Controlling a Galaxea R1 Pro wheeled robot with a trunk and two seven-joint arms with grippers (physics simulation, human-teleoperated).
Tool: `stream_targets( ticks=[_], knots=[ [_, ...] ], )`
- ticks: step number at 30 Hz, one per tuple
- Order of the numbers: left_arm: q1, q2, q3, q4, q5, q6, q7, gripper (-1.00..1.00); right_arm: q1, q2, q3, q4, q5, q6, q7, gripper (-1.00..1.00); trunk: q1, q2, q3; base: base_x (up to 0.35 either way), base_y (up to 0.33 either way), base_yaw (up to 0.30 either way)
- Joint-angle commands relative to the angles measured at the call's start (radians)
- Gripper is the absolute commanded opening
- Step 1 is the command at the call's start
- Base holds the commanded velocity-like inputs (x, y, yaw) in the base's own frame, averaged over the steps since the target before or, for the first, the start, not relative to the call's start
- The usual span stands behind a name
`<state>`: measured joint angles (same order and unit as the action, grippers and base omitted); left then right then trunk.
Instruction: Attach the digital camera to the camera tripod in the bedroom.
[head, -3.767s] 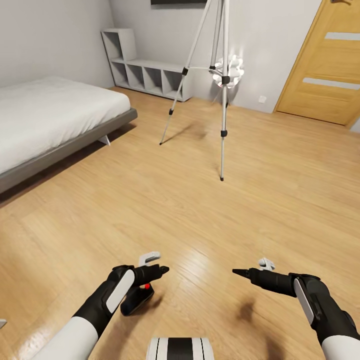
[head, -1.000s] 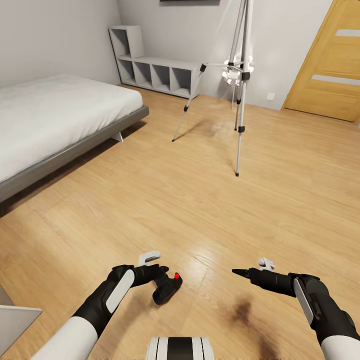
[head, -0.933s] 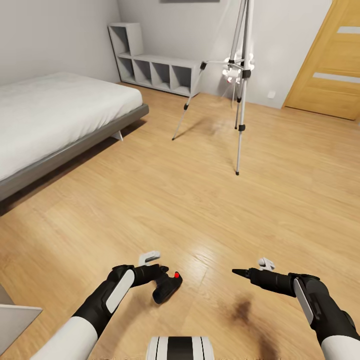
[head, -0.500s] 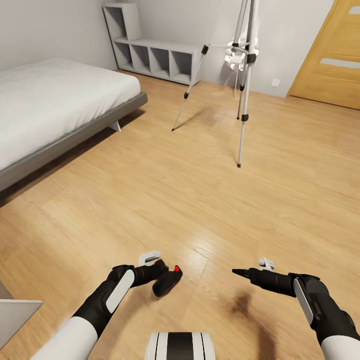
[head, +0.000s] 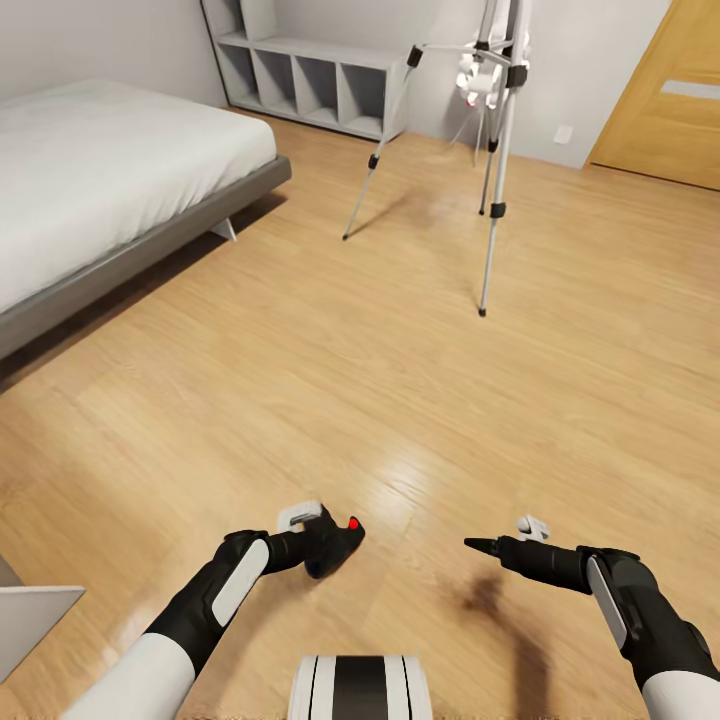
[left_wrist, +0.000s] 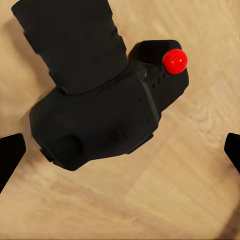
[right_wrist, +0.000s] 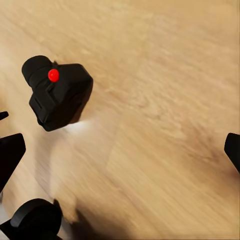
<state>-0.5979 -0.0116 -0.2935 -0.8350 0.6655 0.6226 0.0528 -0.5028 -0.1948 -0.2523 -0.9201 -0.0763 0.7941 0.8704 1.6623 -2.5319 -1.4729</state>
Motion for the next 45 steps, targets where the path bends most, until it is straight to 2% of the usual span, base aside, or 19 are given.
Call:
stream_targets(
  ticks=[1,7,26,34,37,40,43,44,45],
  knots=[
    [0.000,0.000,-0.001,-0.001,0.008,0.003,0.006,1.00,0.000,0.000,-0.001,0.000,-0.008,0.008,-0.001,1.00,0.000,-0.001,-0.005,0.000,0.000,0.000],
    [0.000,0.000,-0.001,-0.001,0.008,0.003,0.006,1.00,0.000,0.000,-0.002,0.000,-0.008,0.008,-0.001,1.00,0.003,-0.002,-0.028,0.000,0.000,0.000],
    [0.000,-0.001,-0.001,0.000,0.006,-0.002,0.010,1.00,0.000,-0.001,-0.002,0.000,-0.008,0.008,0.001,1.00,0.003,-0.002,-0.028,0.000,0.000,0.000],
    [0.000,-0.002,-0.002,0.002,-0.013,-0.008,0.018,1.00,-0.001,-0.002,-0.002,0.000,-0.008,0.008,0.003,1.00,0.003,-0.002,-0.028,0.000,0.000,0.000],
    [0.000,-0.002,-0.003,0.002,-0.037,-0.010,0.033,1.00,-0.001,-0.002,-0.002,0.000,-0.008,0.007,0.004,1.00,0.003,-0.002,-0.028,0.000,0.000,0.000],
    [0.000,0.000,-0.007,0.000,-0.083,-0.012,0.059,1.00,-0.001,-0.002,-0.002,0.000,-0.008,0.007,0.004,1.00,0.003,-0.002,-0.028,0.000,0.000,0.000],
    [0.000,0.003,-0.012,-0.007,-0.148,-0.013,0.082,1.00,-0.001,-0.002,-0.002,0.000,-0.008,0.007,0.004,1.00,0.003,-0.002,-0.028,0.000,0.000,0.000],
    [0.000,0.004,-0.014,-0.015,-0.199,-0.014,0.092,1.00,-0.001,-0.002,-0.002,0.000,-0.008,0.007,0.004,1.00,0.003,-0.002,-0.028,0.000,0.000,0.000],
    [0.000,0.003,-0.015,-0.020,-0.227,-0.015,0.096,1.00,-0.001,-0.002,-0.002,0.000,-0.008,0.007,0.004,1.00,0.003,-0.002,-0.028,0.000,0.000,0.000]
  ],
)
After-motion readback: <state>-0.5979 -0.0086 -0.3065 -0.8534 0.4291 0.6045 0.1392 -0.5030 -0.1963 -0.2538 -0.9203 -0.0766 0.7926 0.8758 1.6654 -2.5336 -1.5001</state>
